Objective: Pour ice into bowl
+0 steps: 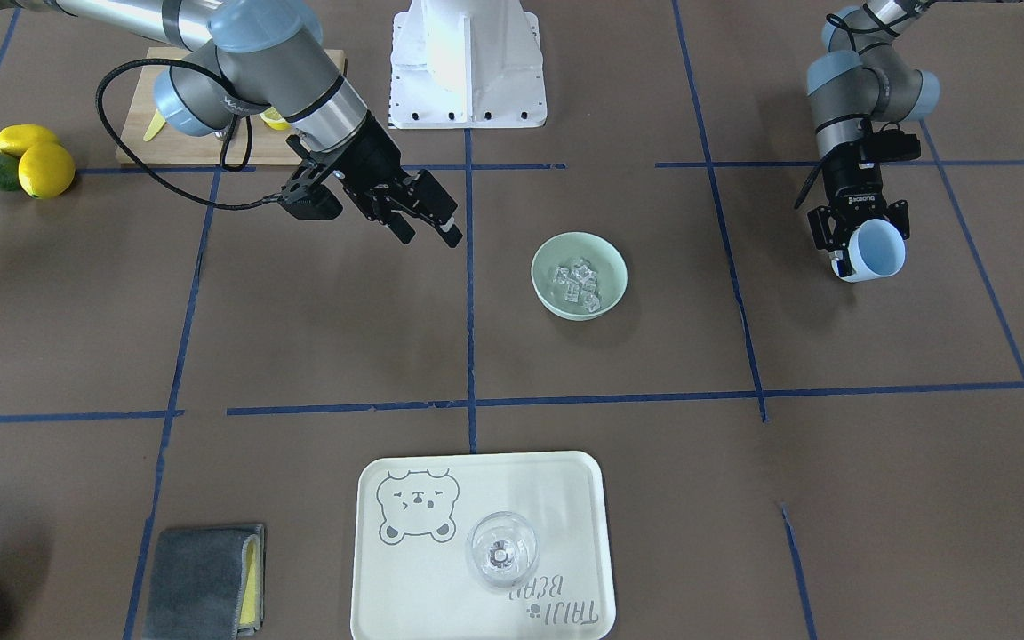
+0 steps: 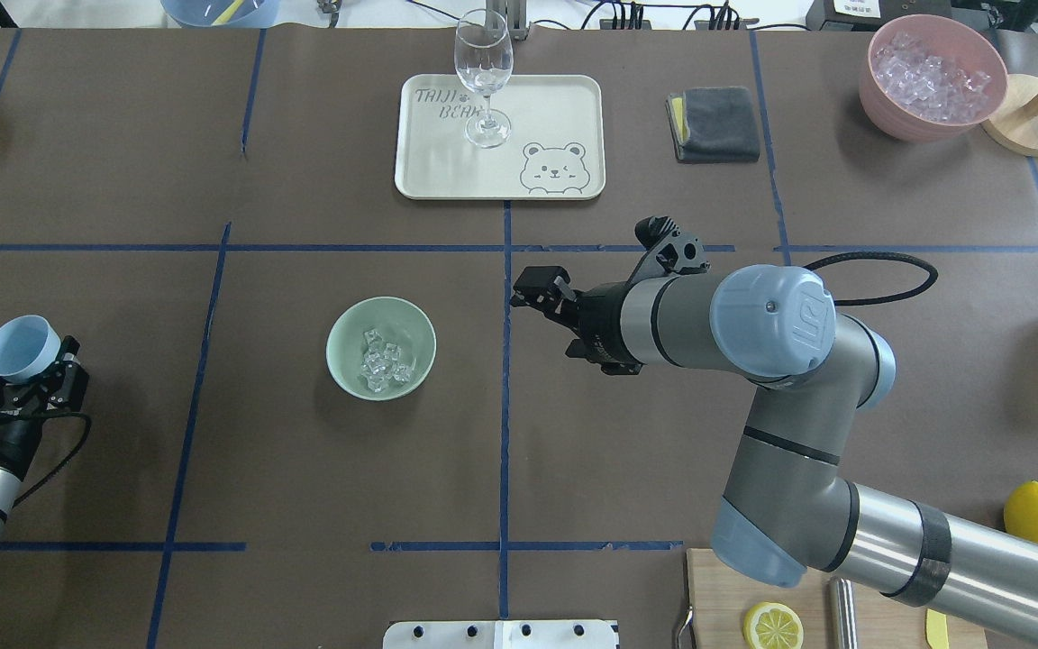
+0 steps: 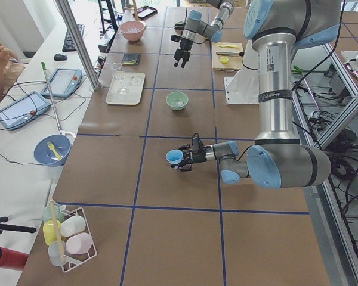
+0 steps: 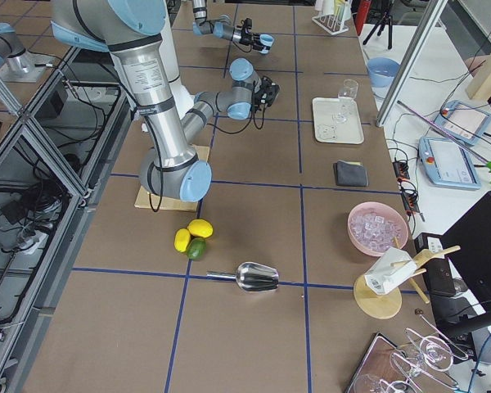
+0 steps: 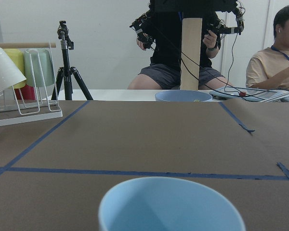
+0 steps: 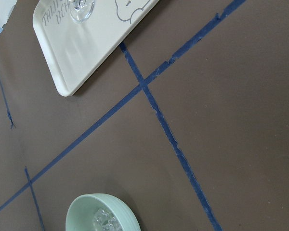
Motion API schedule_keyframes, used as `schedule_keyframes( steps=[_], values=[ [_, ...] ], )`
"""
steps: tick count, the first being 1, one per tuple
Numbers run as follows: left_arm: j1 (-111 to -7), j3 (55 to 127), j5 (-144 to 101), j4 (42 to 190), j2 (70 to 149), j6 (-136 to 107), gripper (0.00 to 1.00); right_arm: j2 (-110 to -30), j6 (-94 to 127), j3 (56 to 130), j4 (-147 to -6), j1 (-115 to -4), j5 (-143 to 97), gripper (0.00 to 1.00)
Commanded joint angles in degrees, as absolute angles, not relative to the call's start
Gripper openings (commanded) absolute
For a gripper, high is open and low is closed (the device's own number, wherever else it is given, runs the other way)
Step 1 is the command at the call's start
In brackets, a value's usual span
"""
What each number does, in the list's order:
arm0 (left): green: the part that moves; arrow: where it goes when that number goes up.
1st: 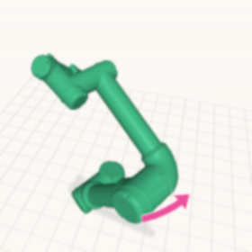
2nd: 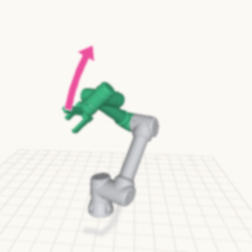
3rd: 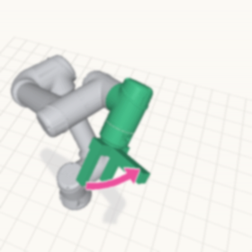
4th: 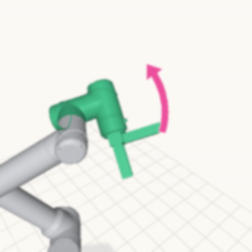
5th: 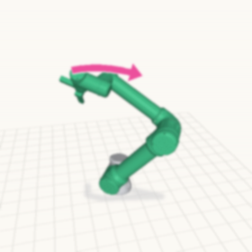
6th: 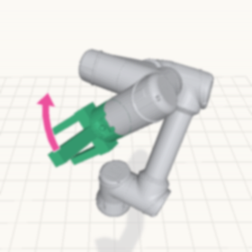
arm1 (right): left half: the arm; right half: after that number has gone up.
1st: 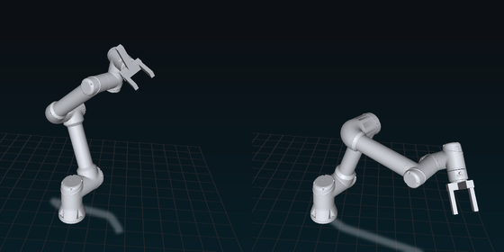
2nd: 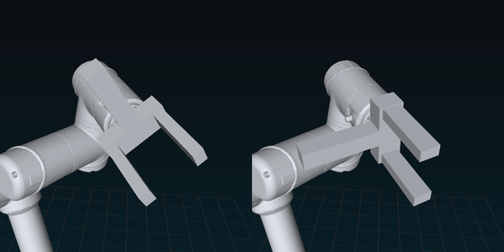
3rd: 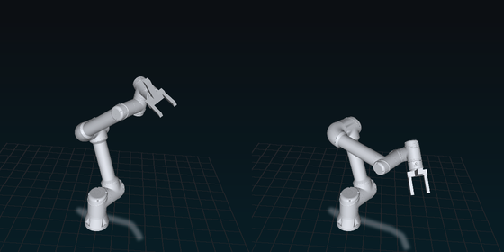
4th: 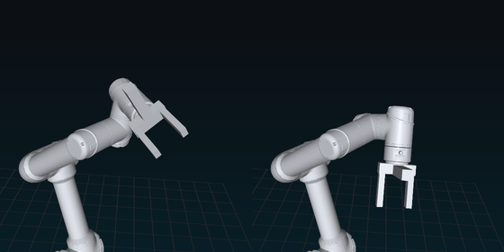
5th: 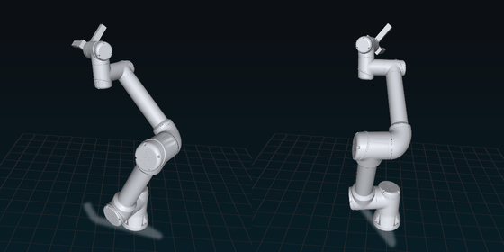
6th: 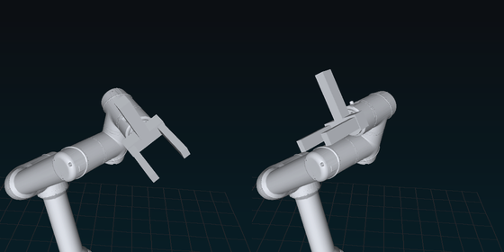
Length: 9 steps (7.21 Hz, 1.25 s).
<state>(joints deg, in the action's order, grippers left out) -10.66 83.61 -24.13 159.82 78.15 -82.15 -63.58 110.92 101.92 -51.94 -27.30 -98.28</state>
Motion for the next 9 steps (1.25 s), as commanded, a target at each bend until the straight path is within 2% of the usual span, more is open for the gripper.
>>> schedule_keyframes(
  steps=[1,3,5,9],
  values=[
    [-10.7,82.4,-24.2,160.5,77.7,-82.1,1.00,-63.5,110.9,102.0,-51.9,-27.2,-98.3,1.00],
    [-10.8,83.8,-25.4,161.9,76.0,-80.4,1.00,-63.5,110.9,102.1,-52.0,-27.2,-98.3,1.00],
    [-10.7,84.6,-30.6,168.5,71.2,-76.1,1.00,-63.4,111.2,102.0,-52.0,-27.2,-98.3,1.00],
    [-10.1,85.2,-45.4,175.5,69.3,-63.6,1.00,-62.8,111.9,102.0,-52.0,-27.2,-98.3,1.00]
  ],
)
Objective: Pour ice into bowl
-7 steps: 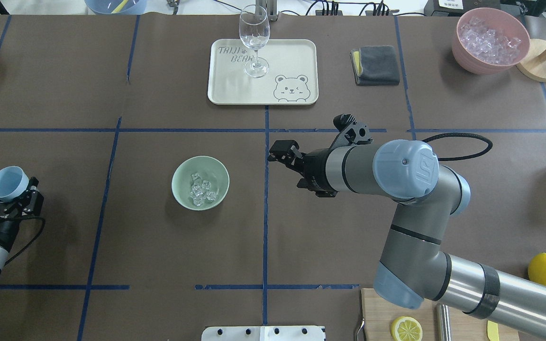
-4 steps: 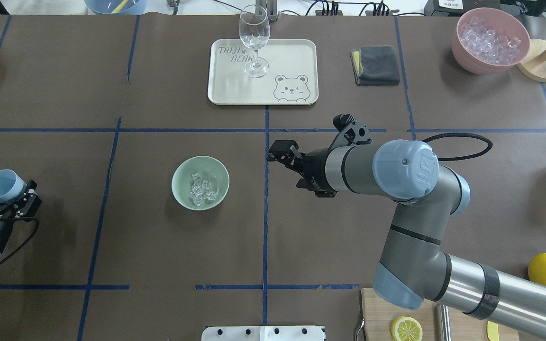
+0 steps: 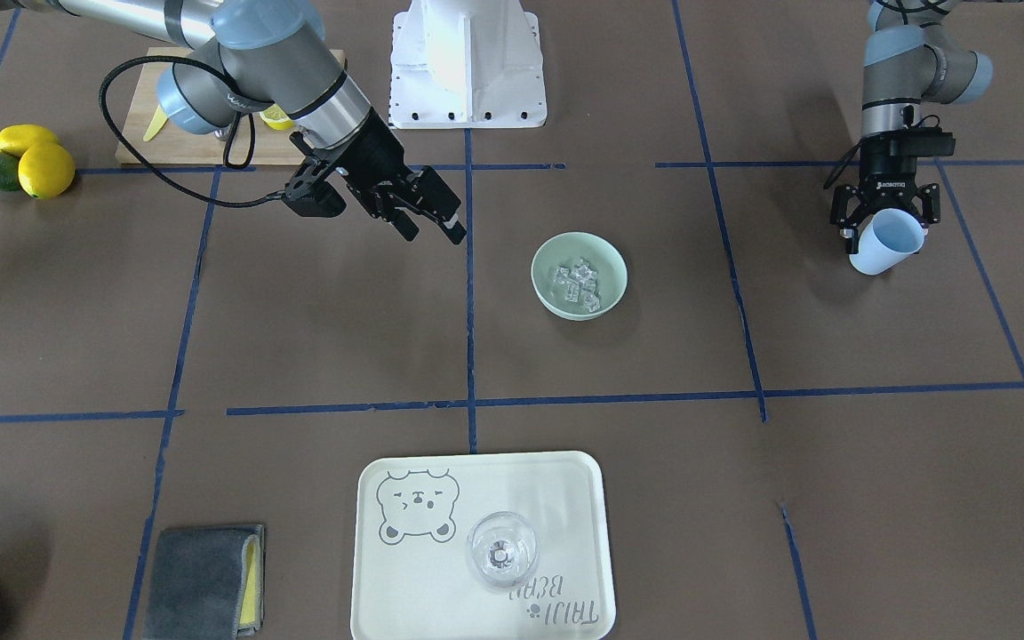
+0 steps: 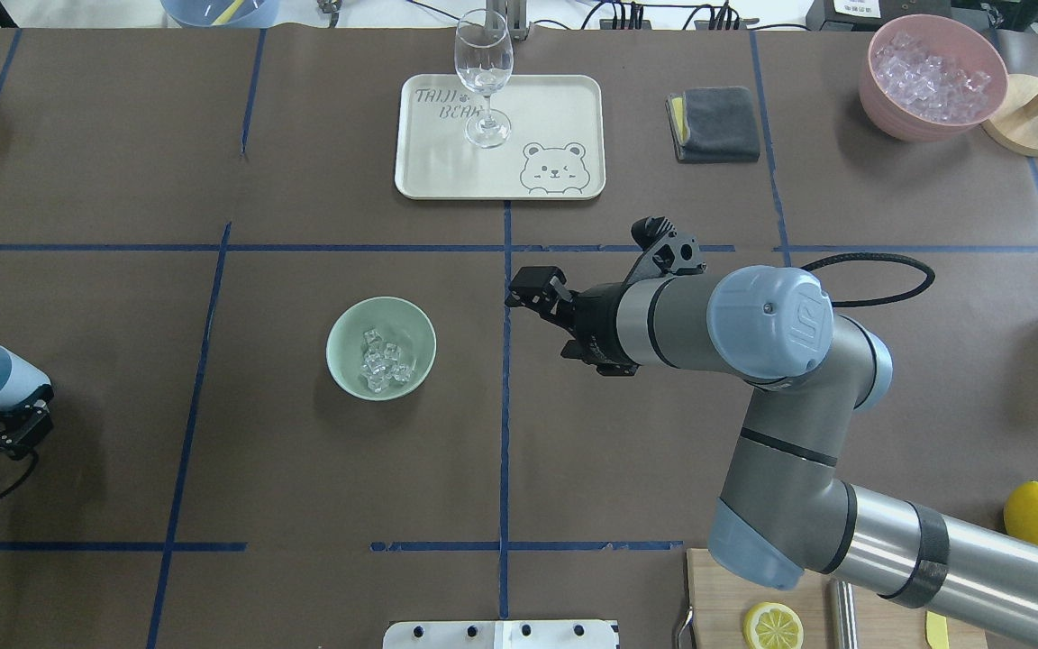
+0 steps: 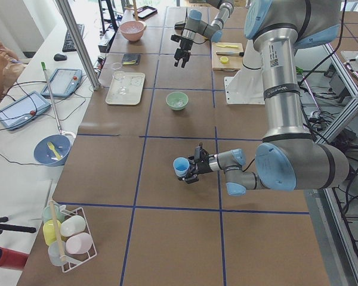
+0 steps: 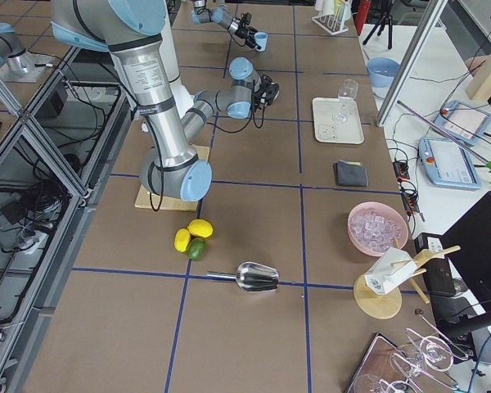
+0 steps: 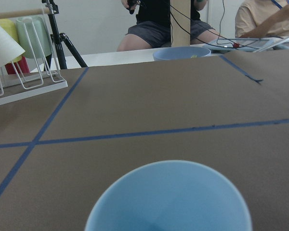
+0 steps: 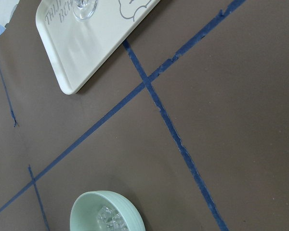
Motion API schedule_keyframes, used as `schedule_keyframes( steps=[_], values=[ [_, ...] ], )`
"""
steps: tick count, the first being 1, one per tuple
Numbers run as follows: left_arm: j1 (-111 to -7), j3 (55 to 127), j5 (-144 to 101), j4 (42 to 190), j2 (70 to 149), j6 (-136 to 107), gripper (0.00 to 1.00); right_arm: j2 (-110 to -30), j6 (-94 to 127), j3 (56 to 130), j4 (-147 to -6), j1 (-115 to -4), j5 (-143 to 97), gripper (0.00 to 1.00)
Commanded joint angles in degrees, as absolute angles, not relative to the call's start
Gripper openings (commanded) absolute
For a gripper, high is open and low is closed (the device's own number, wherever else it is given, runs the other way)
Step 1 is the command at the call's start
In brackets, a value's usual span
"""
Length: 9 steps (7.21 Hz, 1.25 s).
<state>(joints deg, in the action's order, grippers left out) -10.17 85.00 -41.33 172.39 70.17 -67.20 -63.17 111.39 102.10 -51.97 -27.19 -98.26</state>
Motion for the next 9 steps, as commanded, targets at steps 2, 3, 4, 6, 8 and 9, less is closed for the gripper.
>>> schedule_keyframes(
  steps=[2,3,4,6,8,9],
  values=[
    [-10.5,88.9,-52.1,181.3,64.4,-56.7,1.00,-62.5,112.1,101.9,-52.0,-27.2,-98.3,1.00],
    [-10.5,91.5,-53.4,181.4,62.4,-55.8,1.00,-62.5,112.2,101.9,-52.0,-27.1,-98.3,1.00],
    [-10.7,92.0,-57.8,181.4,60.7,-55.5,1.00,-62.6,112.2,101.6,-52.1,-25.9,-98.2,1.00],
    [-13.0,95.5,-66.2,181.7,56.4,-45.9,1.00,-61.1,112.1,101.1,-55.3,-20.3,-93.3,1.00],
    [-26.9,95.5,-80.1,181.8,55.8,-32.9,1.00,-52.3,111.2,95.1,-63.7,-18.7,-91.4,1.00],
    [-32.8,94.6,-89.4,181.8,56.0,-26.9,1.00,-47.8,109.7,88.4,-63.8,-18.6,-91.5,1.00]
  ],
)
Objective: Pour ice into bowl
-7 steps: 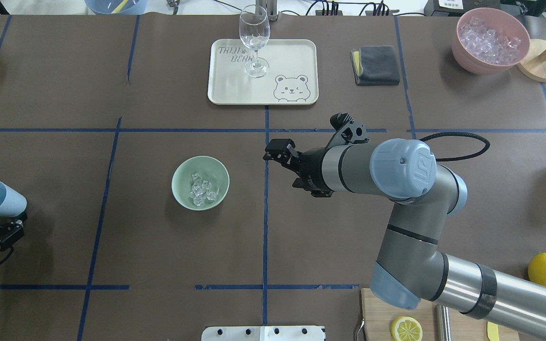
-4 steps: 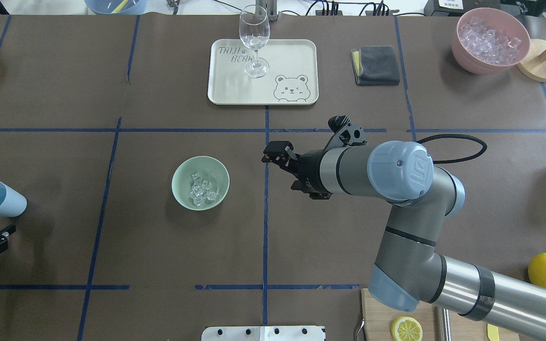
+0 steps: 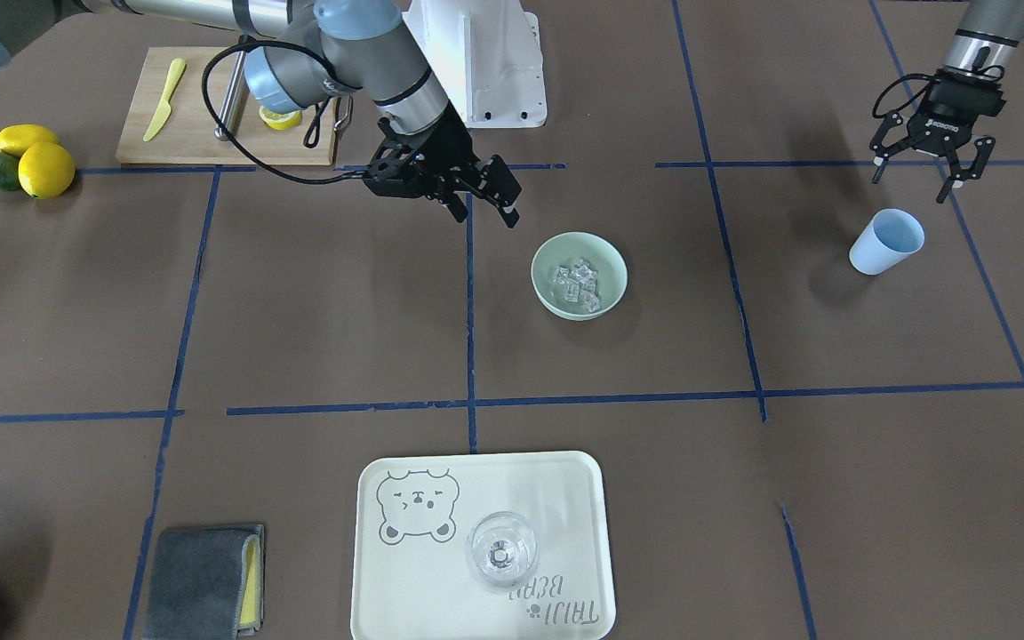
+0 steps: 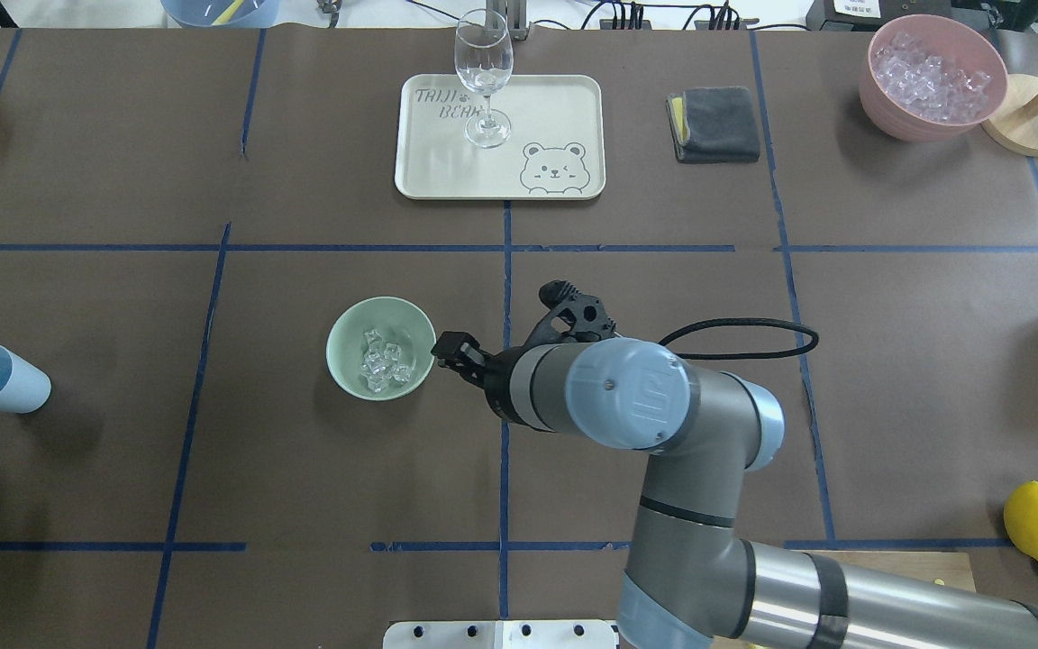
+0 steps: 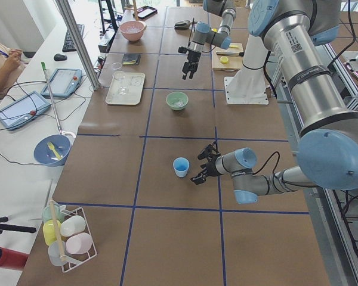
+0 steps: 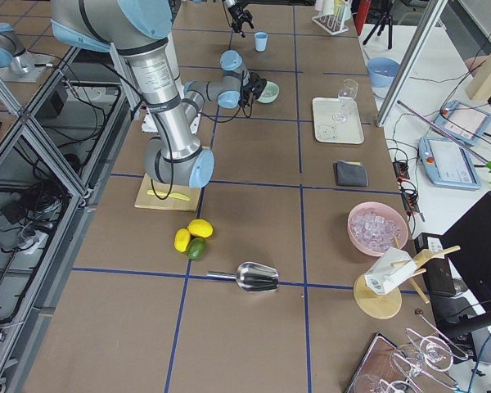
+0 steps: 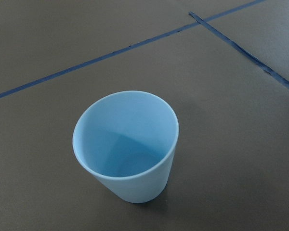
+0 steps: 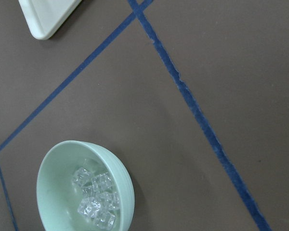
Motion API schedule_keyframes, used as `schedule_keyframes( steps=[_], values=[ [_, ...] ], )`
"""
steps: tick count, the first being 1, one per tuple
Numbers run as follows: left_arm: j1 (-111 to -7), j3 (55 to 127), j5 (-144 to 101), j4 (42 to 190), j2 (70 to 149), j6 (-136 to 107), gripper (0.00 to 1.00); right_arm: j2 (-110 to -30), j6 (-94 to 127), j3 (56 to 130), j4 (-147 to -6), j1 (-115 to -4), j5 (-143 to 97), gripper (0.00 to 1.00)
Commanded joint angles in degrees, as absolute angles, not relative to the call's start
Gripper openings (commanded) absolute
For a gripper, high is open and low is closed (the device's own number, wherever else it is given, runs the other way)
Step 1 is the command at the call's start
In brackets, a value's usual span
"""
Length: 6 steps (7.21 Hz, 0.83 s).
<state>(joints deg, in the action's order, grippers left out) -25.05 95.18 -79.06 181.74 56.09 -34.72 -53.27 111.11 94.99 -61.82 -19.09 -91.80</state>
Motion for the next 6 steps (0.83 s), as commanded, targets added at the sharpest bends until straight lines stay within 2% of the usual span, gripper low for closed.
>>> schedule_keyframes(
  steps=[1,3,4,5,6],
  values=[
    [-39.6,94.0,-93.5,181.7,56.5,-21.9,1.00,-44.9,108.0,84.5,-64.0,-18.7,-91.8,1.00],
    [-41.9,93.5,-93.4,181.7,57.6,-19.3,1.00,-42.3,105.3,82.8,-69.2,-18.9,-93.6,1.00],
    [-42.0,93.3,-93.5,181.7,58.1,-19.3,1.00,-38.9,104.9,79.0,-72.5,-18.9,-93.8,1.00],
    [-42.0,93.2,-93.3,181.7,58.4,-19.4,1.00,-38.4,103.7,77.6,-72.9,-18.9,-94.4,0.90],
    [-42.1,93.1,-93.3,181.7,58.6,-19.5,1.00,-37.3,102.4,77.5,-76.3,-19.0,-95.1,0.72]
  ],
)
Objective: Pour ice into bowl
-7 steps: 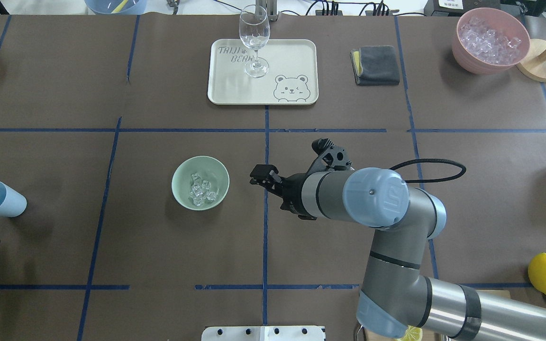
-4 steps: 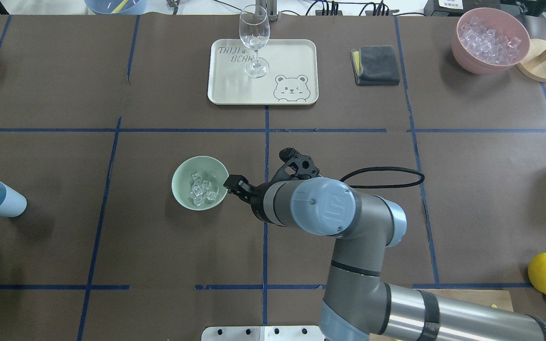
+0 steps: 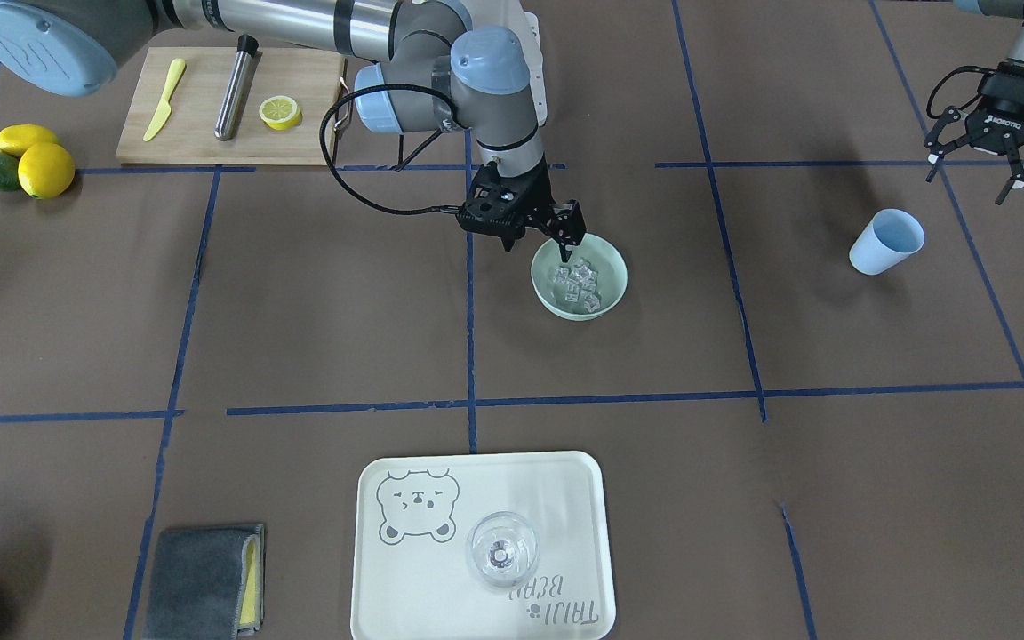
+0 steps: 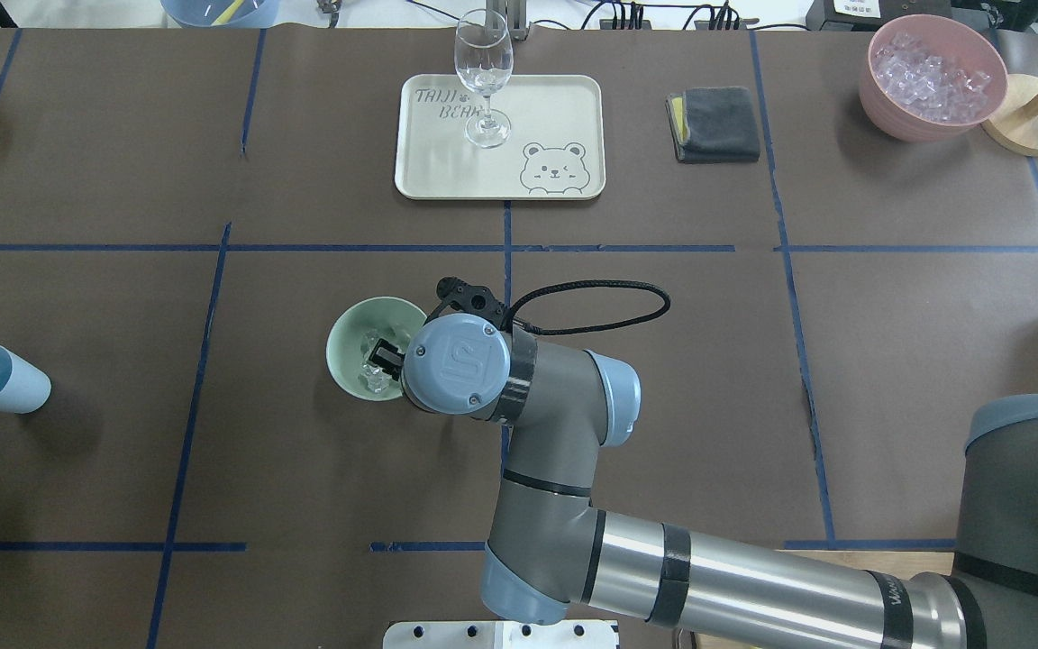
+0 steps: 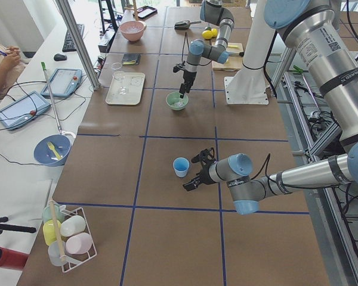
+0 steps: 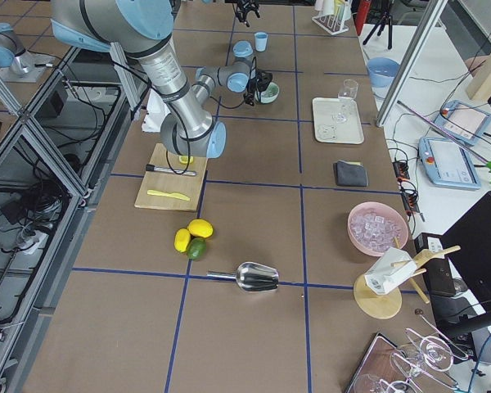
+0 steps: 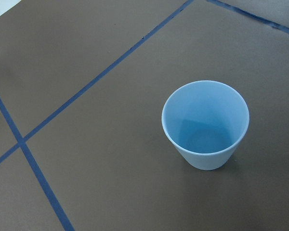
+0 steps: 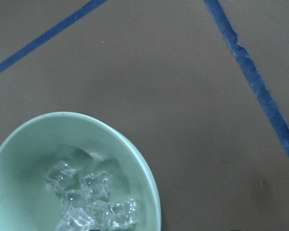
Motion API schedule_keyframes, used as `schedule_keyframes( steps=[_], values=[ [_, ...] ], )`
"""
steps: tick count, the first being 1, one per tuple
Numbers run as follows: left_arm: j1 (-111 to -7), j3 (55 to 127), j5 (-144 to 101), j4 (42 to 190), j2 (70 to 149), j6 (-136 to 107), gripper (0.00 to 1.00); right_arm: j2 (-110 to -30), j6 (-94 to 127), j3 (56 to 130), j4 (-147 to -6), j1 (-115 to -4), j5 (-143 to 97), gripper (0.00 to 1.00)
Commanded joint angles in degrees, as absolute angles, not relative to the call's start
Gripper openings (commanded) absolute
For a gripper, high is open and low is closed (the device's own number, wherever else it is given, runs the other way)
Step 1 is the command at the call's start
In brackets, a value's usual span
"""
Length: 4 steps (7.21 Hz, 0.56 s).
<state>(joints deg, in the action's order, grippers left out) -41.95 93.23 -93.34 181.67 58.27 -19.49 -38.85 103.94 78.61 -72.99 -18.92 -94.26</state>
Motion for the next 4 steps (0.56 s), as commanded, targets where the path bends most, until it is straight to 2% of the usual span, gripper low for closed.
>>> schedule_keyframes(
  steps=[1,2,4],
  values=[
    [-42.1,93.0,-93.1,181.7,58.6,-19.6,1.00,-35.7,101.7,77.5,-79.9,-19.3,-95.5,0.36],
    [-42.1,92.0,-92.4,181.7,59.3,-19.9,1.00,-35.2,101.3,77.5,-80.8,-20.4,-97.9,0.00],
    [-42.1,91.8,-92.4,181.8,59.4,-19.9,1.00,-35.2,99.9,77.5,-80.9,-21.4,-99.4,0.00]
  ],
)
